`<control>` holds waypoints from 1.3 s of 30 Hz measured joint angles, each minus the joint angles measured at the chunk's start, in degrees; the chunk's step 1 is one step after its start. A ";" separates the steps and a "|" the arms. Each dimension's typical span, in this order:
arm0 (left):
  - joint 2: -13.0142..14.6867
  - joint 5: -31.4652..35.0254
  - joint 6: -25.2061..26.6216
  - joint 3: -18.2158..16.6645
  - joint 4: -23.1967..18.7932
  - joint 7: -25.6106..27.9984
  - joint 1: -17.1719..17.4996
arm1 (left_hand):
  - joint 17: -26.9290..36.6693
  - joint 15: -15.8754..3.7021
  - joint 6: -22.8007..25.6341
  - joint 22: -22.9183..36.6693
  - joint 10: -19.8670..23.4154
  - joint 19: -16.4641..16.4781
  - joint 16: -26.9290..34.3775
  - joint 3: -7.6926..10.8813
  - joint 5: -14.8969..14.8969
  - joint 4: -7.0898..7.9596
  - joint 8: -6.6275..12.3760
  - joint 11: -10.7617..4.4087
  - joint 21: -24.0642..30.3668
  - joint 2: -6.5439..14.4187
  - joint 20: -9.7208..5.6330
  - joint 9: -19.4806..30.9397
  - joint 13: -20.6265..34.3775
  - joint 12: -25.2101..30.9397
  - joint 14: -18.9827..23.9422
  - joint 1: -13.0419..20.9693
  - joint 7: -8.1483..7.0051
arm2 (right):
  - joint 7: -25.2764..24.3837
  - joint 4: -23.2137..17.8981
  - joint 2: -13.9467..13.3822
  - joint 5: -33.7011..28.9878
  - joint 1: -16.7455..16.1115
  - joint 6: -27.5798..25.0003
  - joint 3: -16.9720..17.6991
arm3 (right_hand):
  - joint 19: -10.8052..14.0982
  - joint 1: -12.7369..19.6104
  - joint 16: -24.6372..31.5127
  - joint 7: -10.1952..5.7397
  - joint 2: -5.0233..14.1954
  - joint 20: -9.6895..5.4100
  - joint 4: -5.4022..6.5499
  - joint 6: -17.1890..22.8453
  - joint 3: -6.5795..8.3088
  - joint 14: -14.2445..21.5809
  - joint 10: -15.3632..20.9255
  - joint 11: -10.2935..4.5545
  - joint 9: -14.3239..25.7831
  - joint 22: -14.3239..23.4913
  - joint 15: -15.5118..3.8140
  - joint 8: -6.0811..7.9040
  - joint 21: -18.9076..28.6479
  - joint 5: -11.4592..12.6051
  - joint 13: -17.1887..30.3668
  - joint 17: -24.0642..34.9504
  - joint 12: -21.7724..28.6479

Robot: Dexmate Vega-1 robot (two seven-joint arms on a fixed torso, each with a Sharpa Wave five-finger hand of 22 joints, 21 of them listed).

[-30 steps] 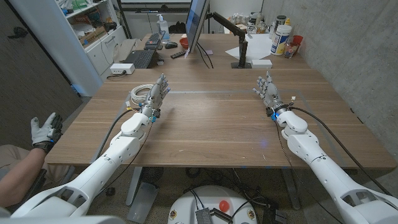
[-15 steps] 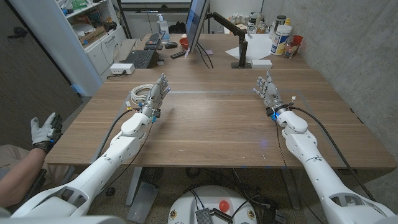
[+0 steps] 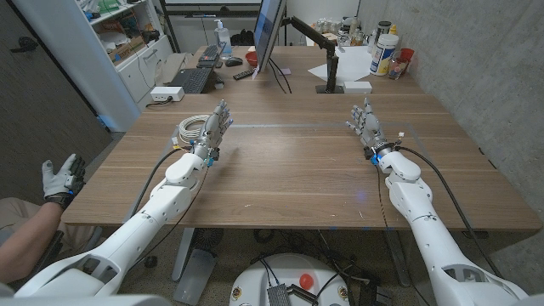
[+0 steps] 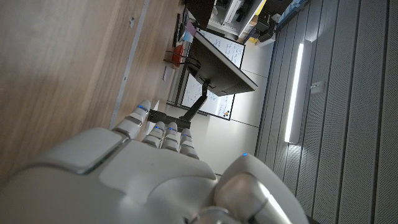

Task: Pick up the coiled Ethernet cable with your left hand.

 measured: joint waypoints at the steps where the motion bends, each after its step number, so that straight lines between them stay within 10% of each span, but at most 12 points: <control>1: 0.04 0.03 0.07 -0.01 -0.06 0.07 0.00 | 0.00 0.00 0.00 0.00 0.00 0.00 0.00 0.00 0.00 0.00 0.00 0.00 0.00 0.00 0.00 0.00 0.00 0.00 0.00 0.00 0.00 | 0.10 -0.02 0.33 -0.15 0.00 -0.06 0.37 | 0.00 0.00 0.00 0.00 0.00 0.00 0.00 0.00 0.00 0.00 0.00 0.00 0.00 0.00 0.00 0.00 0.00 0.00 0.00 0.00 0.00; 39: 1.41 0.24 1.12 -0.56 -2.88 1.37 1.01 | -0.01 0.00 0.74 -0.01 0.00 -0.33 0.00 -0.01 0.00 0.01 0.23 0.00 0.00 0.00 0.32 -0.01 -0.01 0.00 0.00 0.00 -0.32 | 2.20 -0.10 2.82 -3.10 0.09 -0.52 2.96 | 0.00 0.00 0.00 0.00 0.00 0.00 0.00 0.01 0.00 0.00 -0.22 0.20 -0.01 -0.01 0.00 0.00 0.00 -0.01 -0.01 -0.01 0.00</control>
